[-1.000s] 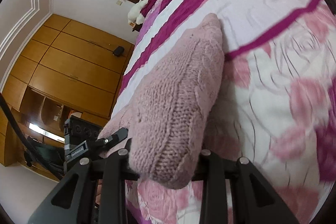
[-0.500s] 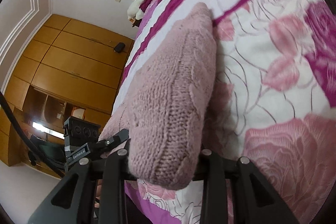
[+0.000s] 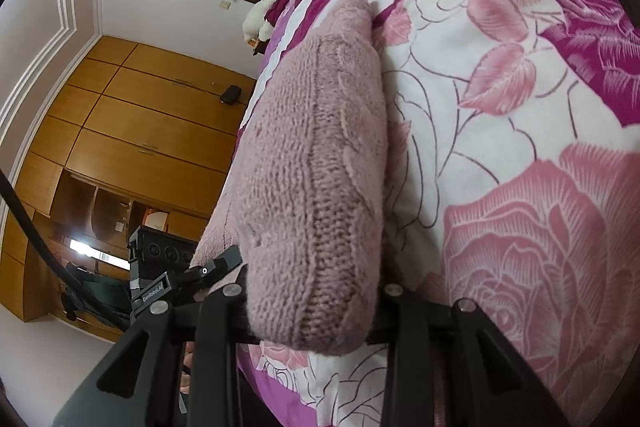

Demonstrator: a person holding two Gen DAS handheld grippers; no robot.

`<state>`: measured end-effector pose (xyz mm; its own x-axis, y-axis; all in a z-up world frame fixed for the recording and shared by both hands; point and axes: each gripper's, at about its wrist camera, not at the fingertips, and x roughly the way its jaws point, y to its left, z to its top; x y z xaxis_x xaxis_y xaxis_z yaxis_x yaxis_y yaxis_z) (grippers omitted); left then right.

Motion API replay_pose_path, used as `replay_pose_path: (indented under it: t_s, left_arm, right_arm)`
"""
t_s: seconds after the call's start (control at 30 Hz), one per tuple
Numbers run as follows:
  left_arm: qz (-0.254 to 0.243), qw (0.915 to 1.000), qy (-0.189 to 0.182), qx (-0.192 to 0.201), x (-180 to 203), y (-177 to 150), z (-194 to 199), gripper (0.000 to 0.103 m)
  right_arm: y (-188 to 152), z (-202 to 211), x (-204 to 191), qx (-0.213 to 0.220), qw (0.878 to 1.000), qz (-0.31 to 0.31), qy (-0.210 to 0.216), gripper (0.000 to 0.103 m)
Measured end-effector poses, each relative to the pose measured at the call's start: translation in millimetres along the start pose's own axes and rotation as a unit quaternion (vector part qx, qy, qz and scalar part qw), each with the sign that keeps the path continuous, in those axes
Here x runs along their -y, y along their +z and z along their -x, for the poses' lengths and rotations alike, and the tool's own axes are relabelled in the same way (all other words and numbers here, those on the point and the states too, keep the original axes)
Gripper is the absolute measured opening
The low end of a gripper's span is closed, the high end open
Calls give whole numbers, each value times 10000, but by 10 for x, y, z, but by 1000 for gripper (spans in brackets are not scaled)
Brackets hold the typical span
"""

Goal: Fold small clothes

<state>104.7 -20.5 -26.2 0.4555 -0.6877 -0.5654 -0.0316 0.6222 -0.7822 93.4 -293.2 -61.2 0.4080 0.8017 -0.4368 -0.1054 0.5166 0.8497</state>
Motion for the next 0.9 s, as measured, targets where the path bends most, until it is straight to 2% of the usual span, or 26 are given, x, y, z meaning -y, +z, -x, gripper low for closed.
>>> replay_pose_path:
  t_s: [0.2, 0.53, 0.6, 0.73, 0.8, 0.9]
  left_arm:
    - [83, 9999, -72, 18, -44, -10, -11, 14]
    - [37, 9999, 59, 94, -13, -35, 4, 18]
    - [-8, 9998, 142, 146, 33, -54, 33, 18]
    - [-137, 9994, 261, 161, 51, -60, 58, 17]
    - [-8, 9998, 144, 134, 33, -22, 79, 13]
    - [137, 9998, -106, 96, 41, 73, 162, 12]
  right_arm:
    - [-19, 45, 69, 55, 10000, 22, -1, 33]
    - [-32, 36, 78, 78, 9999, 61, -39, 33]
    - [-34, 58, 74, 102, 9999, 81, -31, 36]
    - [-65, 100, 58, 191, 9997, 93, -70, 35]
    - [-77, 123, 58, 308, 9995, -19, 69, 30]
    - [-118, 160, 28, 496, 9976, -152, 467, 28]
